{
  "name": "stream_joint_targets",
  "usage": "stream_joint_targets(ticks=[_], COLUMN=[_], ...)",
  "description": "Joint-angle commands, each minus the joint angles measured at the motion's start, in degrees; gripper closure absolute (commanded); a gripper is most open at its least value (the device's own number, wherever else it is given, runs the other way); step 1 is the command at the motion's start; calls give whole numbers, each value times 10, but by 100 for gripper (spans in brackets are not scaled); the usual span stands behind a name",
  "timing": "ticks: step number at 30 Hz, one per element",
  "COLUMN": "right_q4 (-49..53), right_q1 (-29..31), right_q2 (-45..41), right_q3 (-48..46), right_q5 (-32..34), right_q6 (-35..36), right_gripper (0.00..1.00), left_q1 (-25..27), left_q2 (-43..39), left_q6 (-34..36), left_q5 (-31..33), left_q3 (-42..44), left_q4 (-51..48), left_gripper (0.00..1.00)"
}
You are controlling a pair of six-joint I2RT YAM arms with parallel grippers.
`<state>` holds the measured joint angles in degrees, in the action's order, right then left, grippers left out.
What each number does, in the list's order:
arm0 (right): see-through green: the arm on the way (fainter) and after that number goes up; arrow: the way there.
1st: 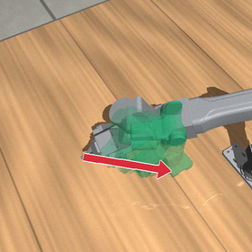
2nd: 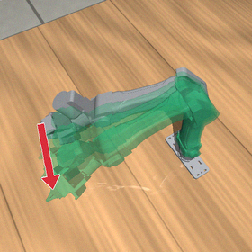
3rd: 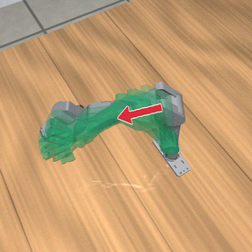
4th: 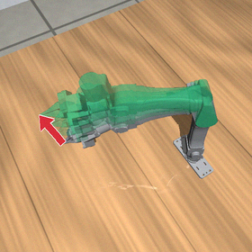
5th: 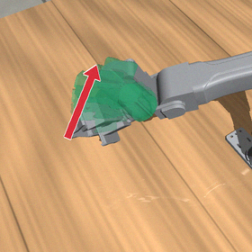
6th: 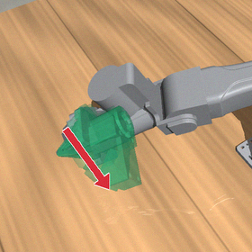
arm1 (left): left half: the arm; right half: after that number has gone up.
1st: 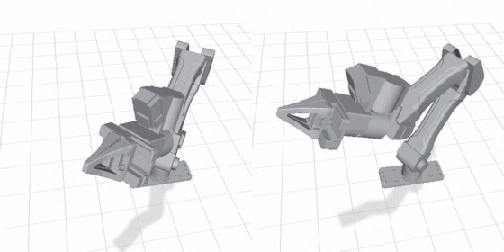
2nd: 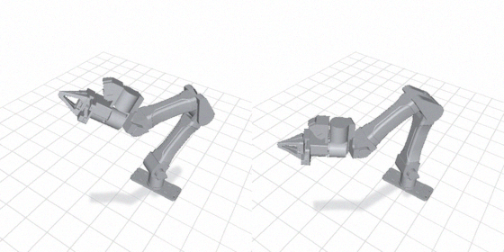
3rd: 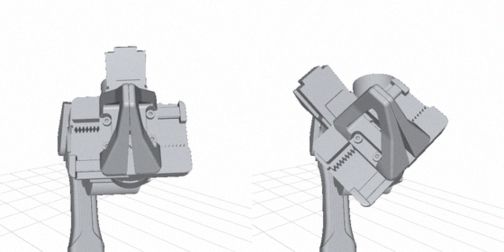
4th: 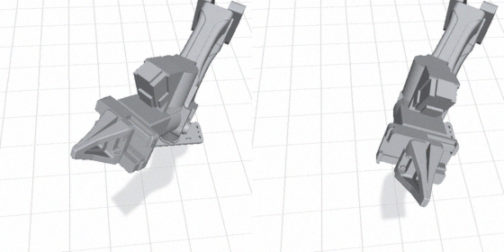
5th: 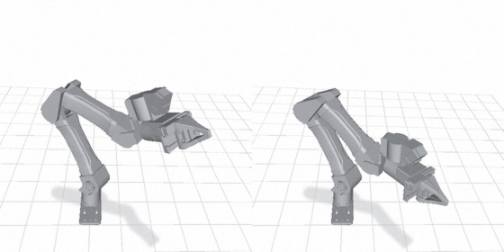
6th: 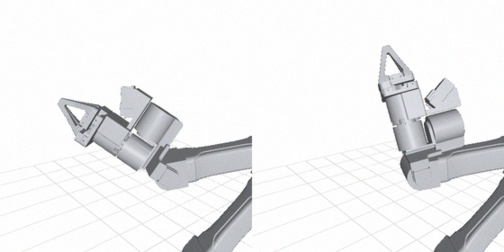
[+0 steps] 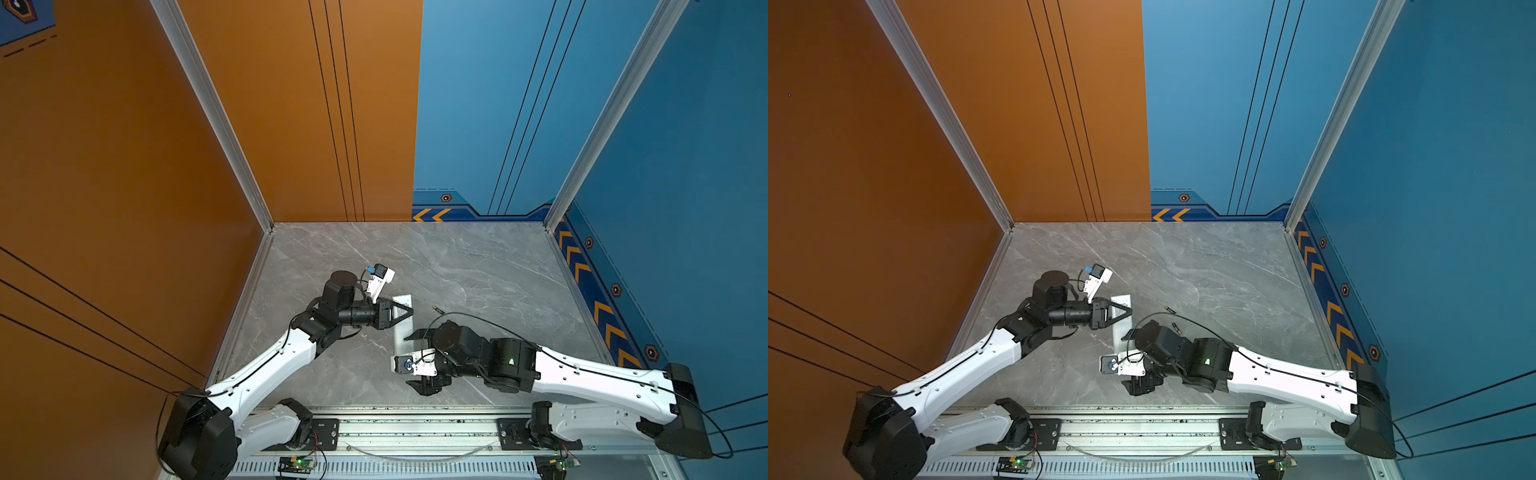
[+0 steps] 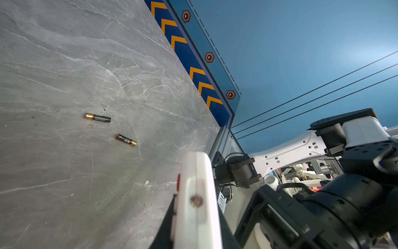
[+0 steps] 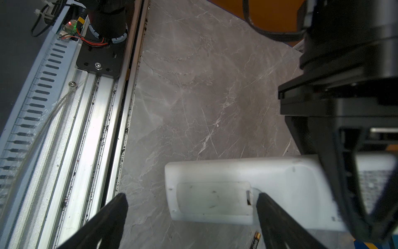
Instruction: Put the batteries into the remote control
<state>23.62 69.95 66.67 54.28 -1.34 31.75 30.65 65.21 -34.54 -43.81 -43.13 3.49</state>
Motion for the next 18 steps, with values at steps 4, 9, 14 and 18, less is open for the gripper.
stream_joint_targets(ticks=[4, 9, 14, 18], right_q4=[12, 8, 7, 7], right_q1=[-5, -5, -5, -5], right_q2=[10, 12, 16, 18], right_q3=[18, 18, 17, 17], right_q5=[-1, 5, 9, 10], right_q6=[3, 2, 4, 4], right_gripper=[8, 8, 8, 8], left_q1=[-3, -3, -3, -3], left_q2=[-2, 1, 0, -3], left_q6=[-18, -20, -23, -25], left_q5=[-25, -27, -31, -34], left_q3=[-7, -7, -6, -5], left_q4=[28, 30, 31, 31], left_gripper=[100, 100, 100, 100])
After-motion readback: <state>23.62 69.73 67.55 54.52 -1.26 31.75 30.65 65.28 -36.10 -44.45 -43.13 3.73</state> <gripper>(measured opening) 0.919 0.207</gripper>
